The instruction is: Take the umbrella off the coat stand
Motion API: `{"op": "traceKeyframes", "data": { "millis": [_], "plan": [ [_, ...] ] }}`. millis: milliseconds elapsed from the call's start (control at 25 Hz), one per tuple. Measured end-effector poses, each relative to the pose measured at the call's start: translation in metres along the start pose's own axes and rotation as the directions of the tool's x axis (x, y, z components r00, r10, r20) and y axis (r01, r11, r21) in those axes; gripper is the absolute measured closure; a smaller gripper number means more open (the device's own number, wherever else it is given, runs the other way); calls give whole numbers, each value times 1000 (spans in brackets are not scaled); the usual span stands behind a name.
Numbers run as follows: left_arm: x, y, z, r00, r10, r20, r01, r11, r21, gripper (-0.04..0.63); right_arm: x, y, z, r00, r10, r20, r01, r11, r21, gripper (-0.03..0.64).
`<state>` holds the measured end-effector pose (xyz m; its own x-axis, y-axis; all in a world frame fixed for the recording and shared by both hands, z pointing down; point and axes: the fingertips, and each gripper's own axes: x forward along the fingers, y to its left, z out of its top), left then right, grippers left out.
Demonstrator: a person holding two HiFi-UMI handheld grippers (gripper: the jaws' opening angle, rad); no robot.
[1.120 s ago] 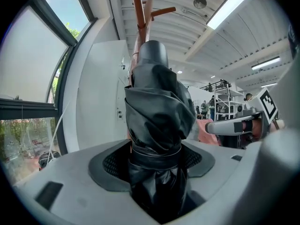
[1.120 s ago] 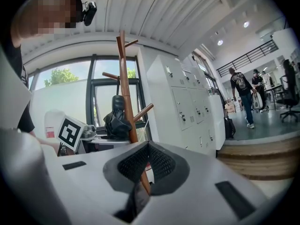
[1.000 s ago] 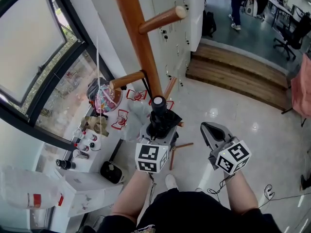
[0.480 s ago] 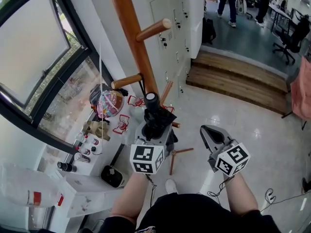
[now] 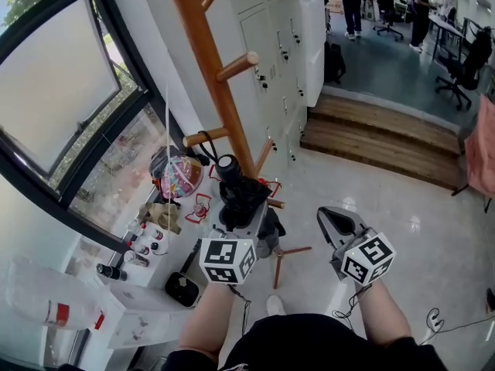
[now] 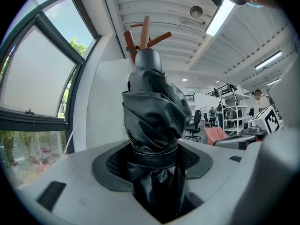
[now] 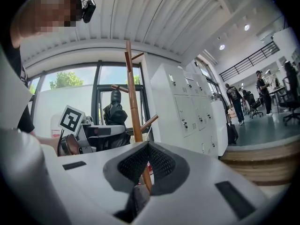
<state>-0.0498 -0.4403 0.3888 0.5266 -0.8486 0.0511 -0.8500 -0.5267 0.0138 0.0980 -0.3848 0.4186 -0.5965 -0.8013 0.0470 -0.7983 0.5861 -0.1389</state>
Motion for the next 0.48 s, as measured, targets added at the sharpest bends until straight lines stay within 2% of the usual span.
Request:
{"op": "traceKeyframes", "data": {
  "millis": [280,480],
  "plan": [
    [-20,0,18,999,39,36,-40,999,7,334,-5,8,8,1000,28,10,-28,1000,-8,563],
    [-35,2,26,994,93,53,-93,996,-7,334,-12,14,8,997,77,6,-77,997,-13,563]
  ]
}}
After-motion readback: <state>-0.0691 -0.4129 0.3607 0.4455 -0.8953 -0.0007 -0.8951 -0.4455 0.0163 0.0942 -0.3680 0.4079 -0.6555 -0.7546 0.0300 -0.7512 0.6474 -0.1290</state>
